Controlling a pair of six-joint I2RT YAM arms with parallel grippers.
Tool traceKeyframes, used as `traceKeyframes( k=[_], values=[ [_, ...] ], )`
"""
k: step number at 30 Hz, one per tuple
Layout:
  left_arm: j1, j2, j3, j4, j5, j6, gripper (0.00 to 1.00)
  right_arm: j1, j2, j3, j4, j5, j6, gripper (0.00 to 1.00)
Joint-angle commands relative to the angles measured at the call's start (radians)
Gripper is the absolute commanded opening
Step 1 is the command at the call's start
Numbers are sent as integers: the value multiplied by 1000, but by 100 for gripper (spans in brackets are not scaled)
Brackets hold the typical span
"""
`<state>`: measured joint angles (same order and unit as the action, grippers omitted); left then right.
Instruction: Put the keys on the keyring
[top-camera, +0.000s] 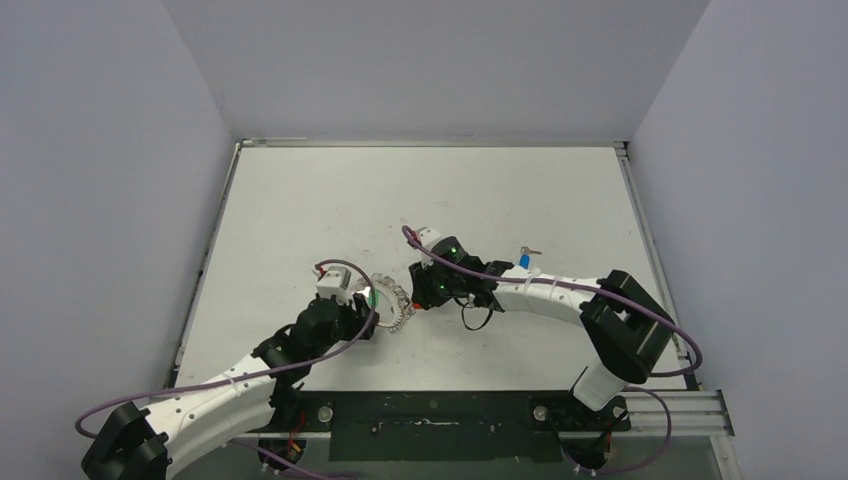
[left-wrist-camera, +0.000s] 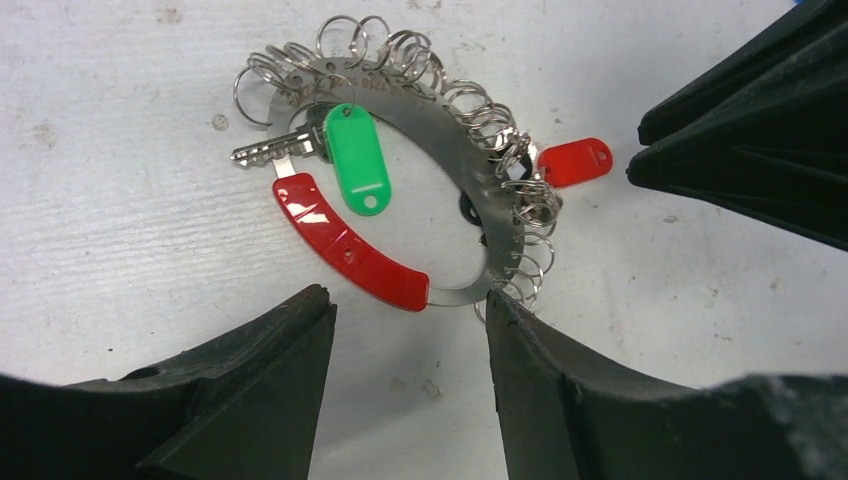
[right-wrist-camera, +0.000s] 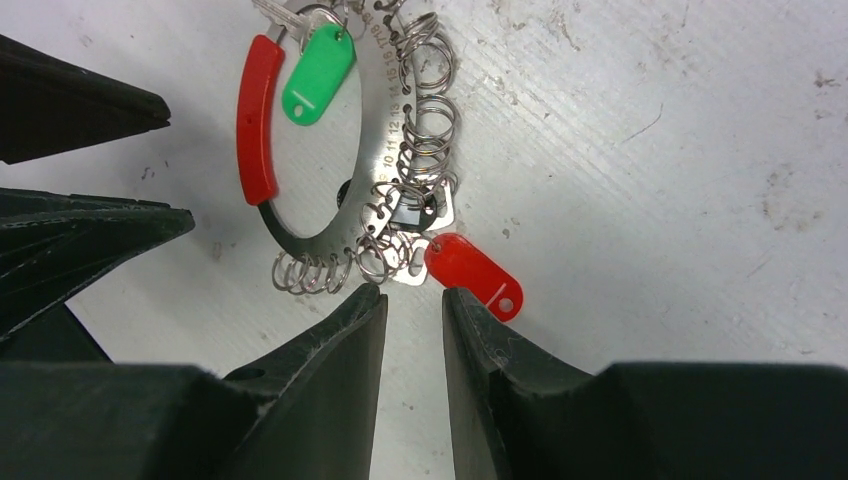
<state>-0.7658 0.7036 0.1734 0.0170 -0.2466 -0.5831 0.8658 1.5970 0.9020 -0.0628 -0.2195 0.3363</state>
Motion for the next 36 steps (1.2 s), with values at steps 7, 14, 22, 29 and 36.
traceKeyframes(
  k=[7, 14, 22, 29, 36],
  values=[
    [44, 120, 64, 15, -3, -50, 55, 87, 119, 141, -75, 45, -92, 29],
    [52, 87, 46, 27, 28, -43, 55, 135, 189, 243, -158, 158, -144, 29],
    [54, 53, 22, 65, 69, -24, 54, 152, 238, 304, -237, 214, -196, 29],
    [55, 59, 21, 72, 73, -19, 53, 154, 274, 326, -243, 178, -212, 28],
    [54, 56, 21, 70, 79, -4, 53, 154, 265, 328, -227, 172, -218, 6]
  ],
)
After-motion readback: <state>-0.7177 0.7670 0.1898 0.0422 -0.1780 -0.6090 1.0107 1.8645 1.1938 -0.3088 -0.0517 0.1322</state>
